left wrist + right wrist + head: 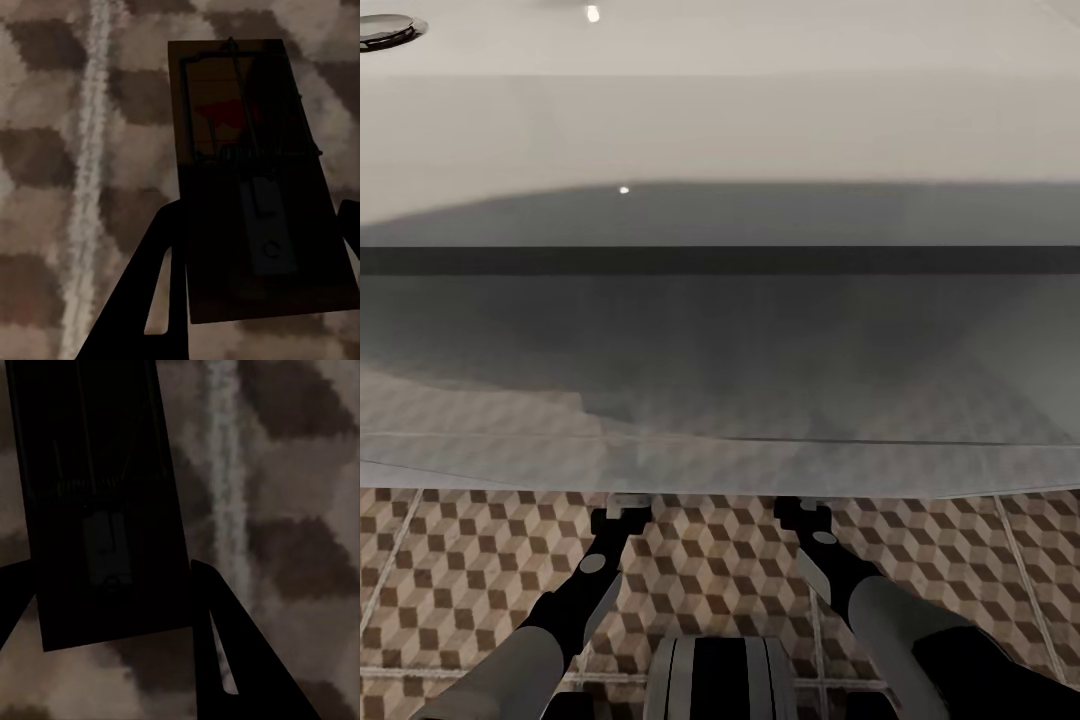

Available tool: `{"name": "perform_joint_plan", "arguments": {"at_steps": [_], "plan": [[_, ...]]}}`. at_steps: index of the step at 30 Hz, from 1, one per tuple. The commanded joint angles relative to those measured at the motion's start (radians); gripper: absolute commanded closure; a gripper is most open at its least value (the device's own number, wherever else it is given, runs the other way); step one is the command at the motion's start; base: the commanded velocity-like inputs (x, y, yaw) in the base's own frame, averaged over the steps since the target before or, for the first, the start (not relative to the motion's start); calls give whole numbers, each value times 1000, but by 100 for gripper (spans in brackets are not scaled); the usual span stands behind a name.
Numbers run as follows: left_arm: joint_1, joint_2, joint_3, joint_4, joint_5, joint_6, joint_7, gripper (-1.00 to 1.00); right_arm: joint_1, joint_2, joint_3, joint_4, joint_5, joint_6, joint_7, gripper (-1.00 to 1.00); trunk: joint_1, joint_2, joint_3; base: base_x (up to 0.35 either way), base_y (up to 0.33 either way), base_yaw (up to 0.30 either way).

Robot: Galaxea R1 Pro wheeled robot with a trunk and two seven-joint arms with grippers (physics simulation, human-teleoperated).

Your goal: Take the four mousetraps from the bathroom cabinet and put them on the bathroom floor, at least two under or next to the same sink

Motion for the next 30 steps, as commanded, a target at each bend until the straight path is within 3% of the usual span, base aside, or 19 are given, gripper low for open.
{"name": "perform_joint_plan", "arguments": {"at_steps": [1, 16, 17, 30], "plan": [[-1, 1, -7, 1, -2, -2, 13, 100, -1, 0, 9, 1, -13, -5, -3, 100, 0, 0, 0, 0, 0, 0], [-1, 0, -6, -1, -3, -2, 13, 100, -1, 0, 9, 1, -13, -5, -3, 100, 0, 0, 0, 0, 0, 0], [-1, 0, -6, -1, -3, -2, 13, 100, -1, 0, 9, 1, -13, -5, -2, -100, 0, 0, 0, 0, 0, 0], [-1, 0, -6, -1, -4, -2, 13, 100, -1, 0, 8, 1, -13, -5, -2, -100, 0, 0, 0, 0, 0, 0]]}}
